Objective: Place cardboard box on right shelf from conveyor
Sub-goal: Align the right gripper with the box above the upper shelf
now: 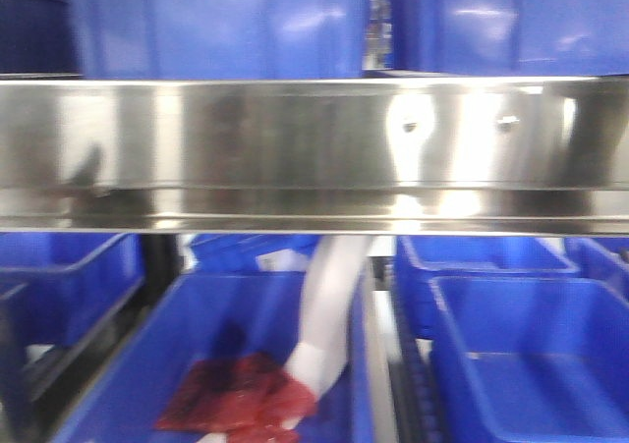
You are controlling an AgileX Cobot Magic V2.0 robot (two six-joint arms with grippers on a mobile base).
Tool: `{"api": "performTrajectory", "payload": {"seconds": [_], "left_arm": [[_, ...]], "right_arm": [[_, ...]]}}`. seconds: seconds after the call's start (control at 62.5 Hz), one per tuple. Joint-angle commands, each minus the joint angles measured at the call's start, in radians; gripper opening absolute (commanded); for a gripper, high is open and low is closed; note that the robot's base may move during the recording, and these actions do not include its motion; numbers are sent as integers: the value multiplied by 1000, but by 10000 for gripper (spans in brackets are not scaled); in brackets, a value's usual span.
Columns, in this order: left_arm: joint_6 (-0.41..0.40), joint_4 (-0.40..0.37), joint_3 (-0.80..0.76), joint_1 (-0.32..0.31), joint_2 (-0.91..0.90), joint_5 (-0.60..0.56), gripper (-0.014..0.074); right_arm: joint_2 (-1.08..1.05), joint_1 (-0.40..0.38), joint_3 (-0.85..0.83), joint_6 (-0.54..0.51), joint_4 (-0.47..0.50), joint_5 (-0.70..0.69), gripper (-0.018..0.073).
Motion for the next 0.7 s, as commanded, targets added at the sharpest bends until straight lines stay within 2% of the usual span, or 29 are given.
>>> {"api": "performTrajectory", "payload": {"seconds": [0.0, 0.688], "left_arm": [[-5, -5, -3, -3, -12, -84, -119], [-5, -5, -3, -3, -12, -84, -119]], "right_arm": [[8, -5, -29, -10, -24, -90, 195], [8, -5, -29, -10, -24, -92, 195]]}}
